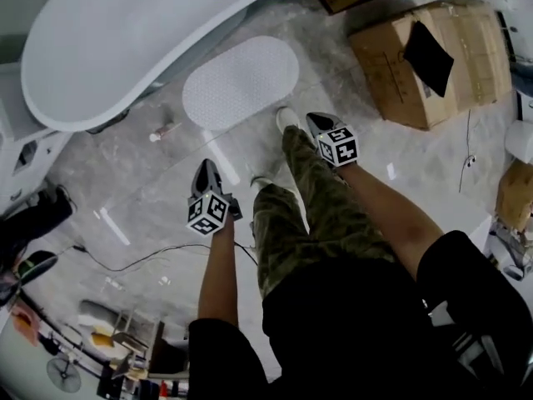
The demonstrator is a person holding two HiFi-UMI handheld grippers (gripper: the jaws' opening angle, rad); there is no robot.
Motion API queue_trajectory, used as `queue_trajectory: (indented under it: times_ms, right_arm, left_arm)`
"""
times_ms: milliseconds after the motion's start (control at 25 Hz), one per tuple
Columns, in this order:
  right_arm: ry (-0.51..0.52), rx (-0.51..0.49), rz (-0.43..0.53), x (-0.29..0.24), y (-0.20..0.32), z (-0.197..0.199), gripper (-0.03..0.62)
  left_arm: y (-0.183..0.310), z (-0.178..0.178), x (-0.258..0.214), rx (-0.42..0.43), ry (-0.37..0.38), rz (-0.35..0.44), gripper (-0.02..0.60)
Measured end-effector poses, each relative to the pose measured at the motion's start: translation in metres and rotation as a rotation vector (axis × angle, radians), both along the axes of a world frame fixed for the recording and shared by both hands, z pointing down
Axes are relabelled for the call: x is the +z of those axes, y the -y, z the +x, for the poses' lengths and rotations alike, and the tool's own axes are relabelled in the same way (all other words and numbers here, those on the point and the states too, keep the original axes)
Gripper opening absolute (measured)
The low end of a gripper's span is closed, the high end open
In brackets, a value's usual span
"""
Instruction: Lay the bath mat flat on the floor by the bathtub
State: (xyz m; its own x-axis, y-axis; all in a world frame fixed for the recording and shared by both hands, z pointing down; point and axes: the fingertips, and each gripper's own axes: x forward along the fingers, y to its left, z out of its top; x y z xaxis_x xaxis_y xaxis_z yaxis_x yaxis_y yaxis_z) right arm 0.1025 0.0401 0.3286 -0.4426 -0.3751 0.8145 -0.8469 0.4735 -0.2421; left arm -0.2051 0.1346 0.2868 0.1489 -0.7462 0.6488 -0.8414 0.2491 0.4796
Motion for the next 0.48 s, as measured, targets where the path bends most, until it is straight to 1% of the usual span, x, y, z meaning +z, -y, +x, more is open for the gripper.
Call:
queue_trajectory:
  times_ms: [160, 280, 360, 480]
  right_arm:
    - [0.02, 0.035, 0.043, -0.069, 0.005, 0.01, 0.023]
    - [0.04, 0.004, 0.102, -0.124, 0.009, 0.006, 0.023]
    - [0.061, -0.015, 0.127, -0.162, -0.007, -0.001, 0.023]
    - [0.073, -0.002, 0.158, -0.216, -0.03, 0.009, 0.023]
  left_arm:
    - [-0.007, -0.006, -0.063, -0.1, -0.05, 0.064, 0.019]
    - [-0.009, -0.008, -0.105, -0.119, -0.041, 0.11, 0.02]
    - [-0.025, -0.01, -0.137, -0.109, -0.009, 0.129, 0.02]
    - [-0.045, 0.013, -0.185, -0.042, 0.034, 0.167, 0.02]
